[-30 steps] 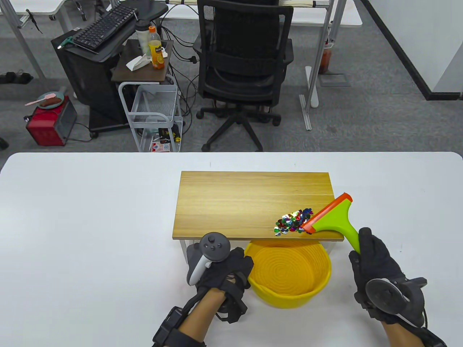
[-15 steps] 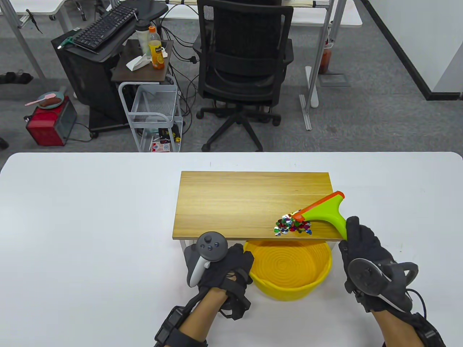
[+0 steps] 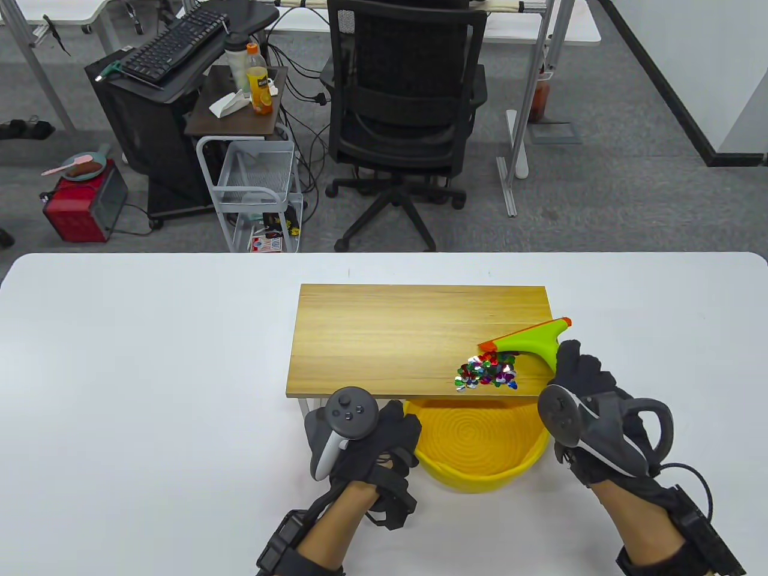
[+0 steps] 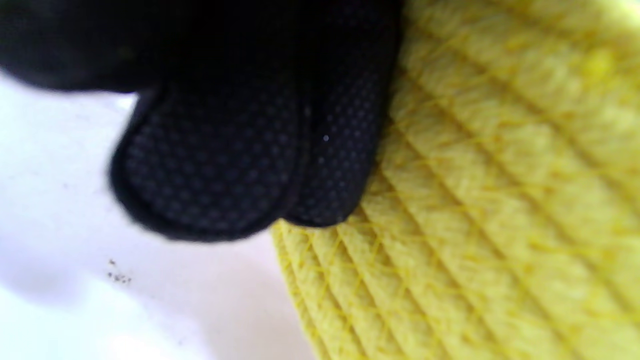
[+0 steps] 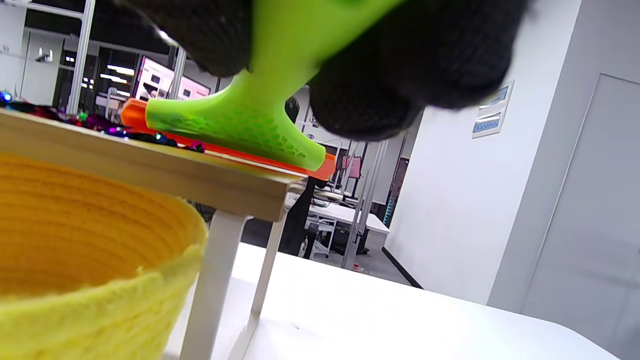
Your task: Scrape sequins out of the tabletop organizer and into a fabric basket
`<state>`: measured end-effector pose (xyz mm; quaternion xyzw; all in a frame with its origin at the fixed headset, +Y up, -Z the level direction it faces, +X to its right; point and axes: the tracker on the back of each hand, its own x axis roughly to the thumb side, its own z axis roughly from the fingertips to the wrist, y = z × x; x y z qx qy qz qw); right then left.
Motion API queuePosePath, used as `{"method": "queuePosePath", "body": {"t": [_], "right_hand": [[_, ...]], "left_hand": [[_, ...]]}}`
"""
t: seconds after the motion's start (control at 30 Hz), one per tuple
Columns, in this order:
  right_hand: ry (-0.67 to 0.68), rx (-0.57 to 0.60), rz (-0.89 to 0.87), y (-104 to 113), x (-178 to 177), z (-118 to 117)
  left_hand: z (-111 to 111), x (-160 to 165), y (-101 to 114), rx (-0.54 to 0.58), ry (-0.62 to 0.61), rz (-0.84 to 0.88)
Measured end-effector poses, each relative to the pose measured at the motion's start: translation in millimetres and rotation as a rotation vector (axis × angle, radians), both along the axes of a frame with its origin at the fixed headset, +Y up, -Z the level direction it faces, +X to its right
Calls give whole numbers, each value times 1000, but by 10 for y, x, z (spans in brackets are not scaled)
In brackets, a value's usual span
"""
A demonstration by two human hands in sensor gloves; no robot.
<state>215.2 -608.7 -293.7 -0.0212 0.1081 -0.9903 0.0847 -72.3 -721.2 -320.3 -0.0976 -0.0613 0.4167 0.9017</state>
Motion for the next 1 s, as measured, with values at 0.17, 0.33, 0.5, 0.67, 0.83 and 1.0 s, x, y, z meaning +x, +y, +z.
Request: {"method": "queuePosePath", "body": {"t": [0.17, 0.33, 0.5, 0.67, 0.83, 1.0], "right_hand": [[11, 4, 34, -14, -33, 146], [44, -14, 60, 27, -48, 455], [77, -33, 83, 84, -52, 765], [94, -38, 96, 155, -50, 919], [88, 9, 68, 297, -96, 857], [90, 23, 63, 340, -254, 648]], "left_hand": [[7, -6, 13, 2, -8, 14], [1, -2, 17, -1, -15, 37], [7, -6, 13, -3, -12, 44], [10, -13, 13, -9, -13, 54], [18, -26, 20, -12, -13, 58], [22, -43, 22, -16, -15, 61]]}}
